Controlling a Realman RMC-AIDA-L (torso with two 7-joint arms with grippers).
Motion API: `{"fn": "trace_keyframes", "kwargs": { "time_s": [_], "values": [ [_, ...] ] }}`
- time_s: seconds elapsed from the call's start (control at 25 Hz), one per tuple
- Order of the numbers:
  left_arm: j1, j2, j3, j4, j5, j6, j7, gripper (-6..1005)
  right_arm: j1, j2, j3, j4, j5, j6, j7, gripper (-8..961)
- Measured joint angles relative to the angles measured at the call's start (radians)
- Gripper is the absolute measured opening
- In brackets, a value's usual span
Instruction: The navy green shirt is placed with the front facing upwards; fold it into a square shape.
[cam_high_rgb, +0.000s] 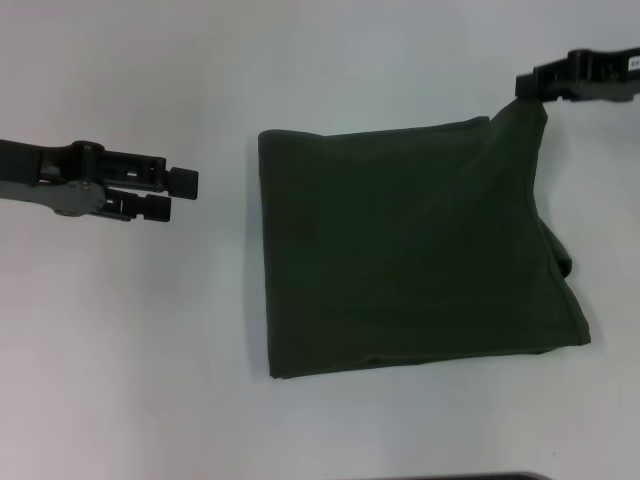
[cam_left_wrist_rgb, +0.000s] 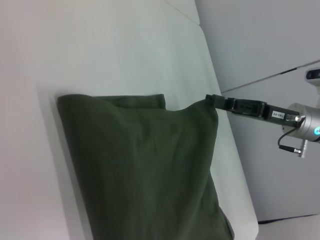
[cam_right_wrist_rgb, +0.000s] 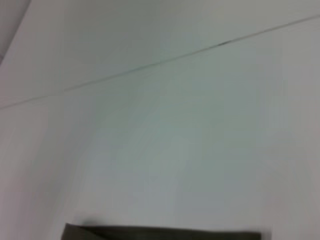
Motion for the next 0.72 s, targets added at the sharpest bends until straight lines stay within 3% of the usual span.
{"fn": "trace_keyframes", "kwargs": {
  "time_s": [0.16, 0.28, 0.4, 0.48, 0.56, 0.72],
  "values": [
    [-0.003, 0.005, -0.023, 0.001, -0.042, 0.017, 0.02, 838, 0.001, -0.032, 0.03, -0.049, 0.094, -0.079, -0.02, 345],
    [-0.018, 0.007, -0.018, 0.001, -0.115, 0.058, 0.063, 839, -0.003, -0.059, 0.068, -0.049, 0.354, -0.265, -0.135, 405],
    [-0.039, -0.007, -0.004, 0.001, -0.136, 0.071, 0.101, 839, -0.005, -0.055, 0.069, -0.045, 0.443, -0.33, -0.199, 464],
    [-0.047, -0.021, 0.013, 0.003, -0.136, 0.061, 0.115, 838, -0.007, -0.036, 0.064, -0.042, 0.48, -0.354, -0.278, 460],
    [-0.049, -0.033, 0.028, 0.005, -0.136, 0.046, 0.138, 838, -0.005, -0.014, 0.057, 0.009, 0.446, -0.339, -0.39, 456],
    [-0.034, -0.052, 0.024, 0.009, -0.139, 0.032, 0.216, 839, -0.001, -0.002, 0.05, 0.086, 0.392, -0.326, -0.493, 532]
  ]
}}
